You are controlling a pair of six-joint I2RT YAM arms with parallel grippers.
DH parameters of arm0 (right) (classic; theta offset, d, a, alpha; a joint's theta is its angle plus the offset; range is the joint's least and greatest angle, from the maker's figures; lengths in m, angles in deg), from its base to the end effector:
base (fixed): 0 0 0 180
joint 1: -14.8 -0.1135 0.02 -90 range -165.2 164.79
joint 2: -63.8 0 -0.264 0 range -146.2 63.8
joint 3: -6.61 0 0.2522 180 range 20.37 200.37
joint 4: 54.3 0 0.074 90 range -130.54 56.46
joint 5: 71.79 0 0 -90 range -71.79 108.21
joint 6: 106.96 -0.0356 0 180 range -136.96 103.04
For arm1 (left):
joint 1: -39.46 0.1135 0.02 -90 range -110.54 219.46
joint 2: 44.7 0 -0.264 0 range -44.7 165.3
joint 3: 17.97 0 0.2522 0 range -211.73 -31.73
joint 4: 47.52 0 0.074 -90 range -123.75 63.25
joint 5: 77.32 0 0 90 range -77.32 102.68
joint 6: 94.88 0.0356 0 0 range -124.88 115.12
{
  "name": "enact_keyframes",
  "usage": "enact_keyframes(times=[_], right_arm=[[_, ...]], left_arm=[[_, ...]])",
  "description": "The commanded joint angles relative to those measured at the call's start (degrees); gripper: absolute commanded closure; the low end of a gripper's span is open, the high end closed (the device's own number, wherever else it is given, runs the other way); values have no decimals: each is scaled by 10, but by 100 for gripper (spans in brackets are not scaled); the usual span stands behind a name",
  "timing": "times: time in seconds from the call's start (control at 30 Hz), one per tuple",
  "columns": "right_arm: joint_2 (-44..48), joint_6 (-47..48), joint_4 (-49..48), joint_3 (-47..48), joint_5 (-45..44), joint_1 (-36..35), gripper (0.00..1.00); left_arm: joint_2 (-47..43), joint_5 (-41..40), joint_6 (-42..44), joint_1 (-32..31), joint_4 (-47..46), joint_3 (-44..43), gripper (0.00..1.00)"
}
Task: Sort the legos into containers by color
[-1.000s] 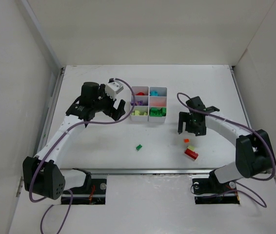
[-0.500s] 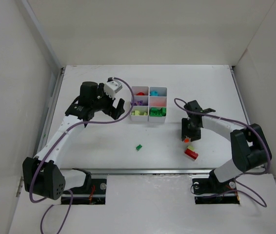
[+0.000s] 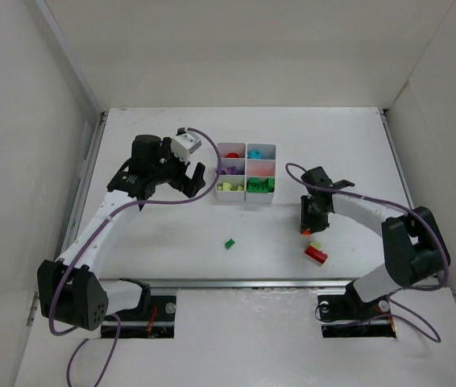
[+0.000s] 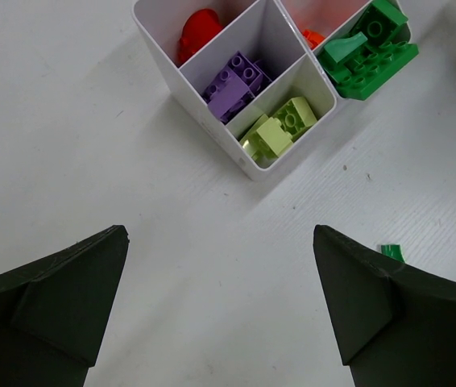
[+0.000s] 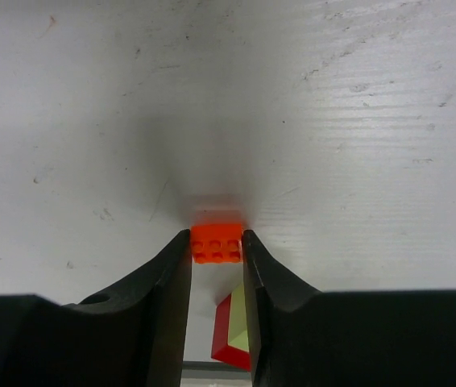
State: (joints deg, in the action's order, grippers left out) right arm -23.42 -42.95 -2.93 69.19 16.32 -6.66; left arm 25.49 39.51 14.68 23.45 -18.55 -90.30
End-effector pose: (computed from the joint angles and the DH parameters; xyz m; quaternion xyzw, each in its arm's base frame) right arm 0.2451 0.0951 0.1657 0.0412 0.9916 0.0340 0.1181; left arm 0.2618 -0.0918 0.3236 0.3688 0.7519 -0.1818 0.5153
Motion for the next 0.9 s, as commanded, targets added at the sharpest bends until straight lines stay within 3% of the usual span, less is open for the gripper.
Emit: enact_keyframes(times=[0.0, 0.1, 0.13, 0.27, 0.53, 0.83, 0.87], right_arm=[[42, -12, 8, 30, -21, -11, 100], [81, -37, 8, 103, -71, -48, 100], [89, -46, 8, 122, -126, -74, 100], [89, -42, -111, 193, -172, -113, 100], [-91, -37, -126, 348, -210, -144, 100], [-165, -54, -119, 414, -222, -144, 100], [-171, -54, -119, 414, -222, -144, 95]], left_arm=[[-18, 11, -7, 3, -19, 5, 1], [-18, 6, -7, 3, -19, 5, 1], [-18, 6, -7, 3, -19, 5, 1], [-18, -6, -20, 3, -25, 5, 1], [-18, -55, -30, 3, -25, 5, 1], [-8, -55, -30, 13, -25, -1, 1], [-2, -55, -30, 13, -25, -1, 1]])
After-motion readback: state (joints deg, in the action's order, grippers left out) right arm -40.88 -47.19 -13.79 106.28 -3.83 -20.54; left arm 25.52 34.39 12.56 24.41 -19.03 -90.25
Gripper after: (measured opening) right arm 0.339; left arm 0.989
